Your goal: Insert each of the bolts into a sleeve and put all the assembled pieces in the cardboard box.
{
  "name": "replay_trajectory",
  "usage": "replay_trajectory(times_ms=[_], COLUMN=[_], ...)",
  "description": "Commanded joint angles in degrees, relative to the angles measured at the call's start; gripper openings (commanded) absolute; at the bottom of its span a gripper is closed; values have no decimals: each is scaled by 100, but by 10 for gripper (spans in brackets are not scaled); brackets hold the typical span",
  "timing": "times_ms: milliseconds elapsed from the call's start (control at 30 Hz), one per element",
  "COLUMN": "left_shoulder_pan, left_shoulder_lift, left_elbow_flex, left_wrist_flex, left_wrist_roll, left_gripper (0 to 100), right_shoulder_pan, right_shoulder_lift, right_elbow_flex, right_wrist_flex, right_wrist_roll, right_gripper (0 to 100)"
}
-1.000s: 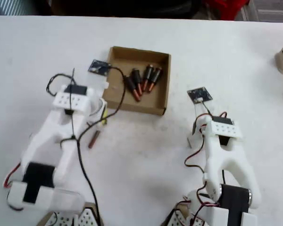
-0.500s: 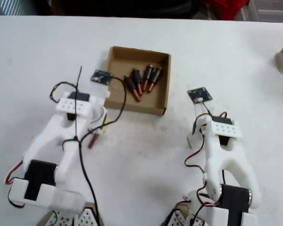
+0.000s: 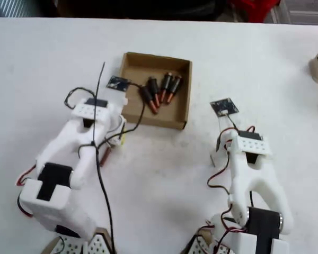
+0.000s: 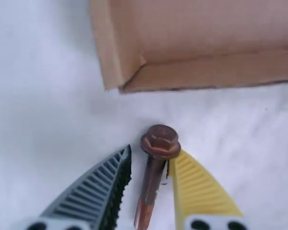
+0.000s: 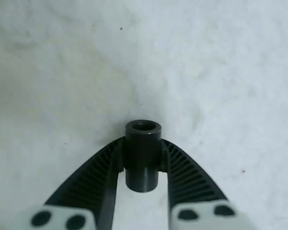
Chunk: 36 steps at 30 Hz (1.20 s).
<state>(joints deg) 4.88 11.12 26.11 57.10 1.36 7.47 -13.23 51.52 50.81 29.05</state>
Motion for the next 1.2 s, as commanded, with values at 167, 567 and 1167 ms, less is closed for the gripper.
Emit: replay_trajectory(times_ms=[167,567,1167], left_shoulder_pan=[145,-31,-1288], left_shoulder_lift=[40,31,31], left_elbow_flex=[-325,-334,-396], left_wrist_flex=[-26,-26,-809], left_wrist_roll=[9,44,1046], left_gripper=[20,20,20], right_shoulder_pan=[-48,-48,-75], right_shoulder_lift=[-233,-233,-242], right_elbow_flex=[-26,-26,-26], right_wrist_flex=[-40,-40,-40], right_wrist_roll=[62,62,26], right_gripper=[17,17,17])
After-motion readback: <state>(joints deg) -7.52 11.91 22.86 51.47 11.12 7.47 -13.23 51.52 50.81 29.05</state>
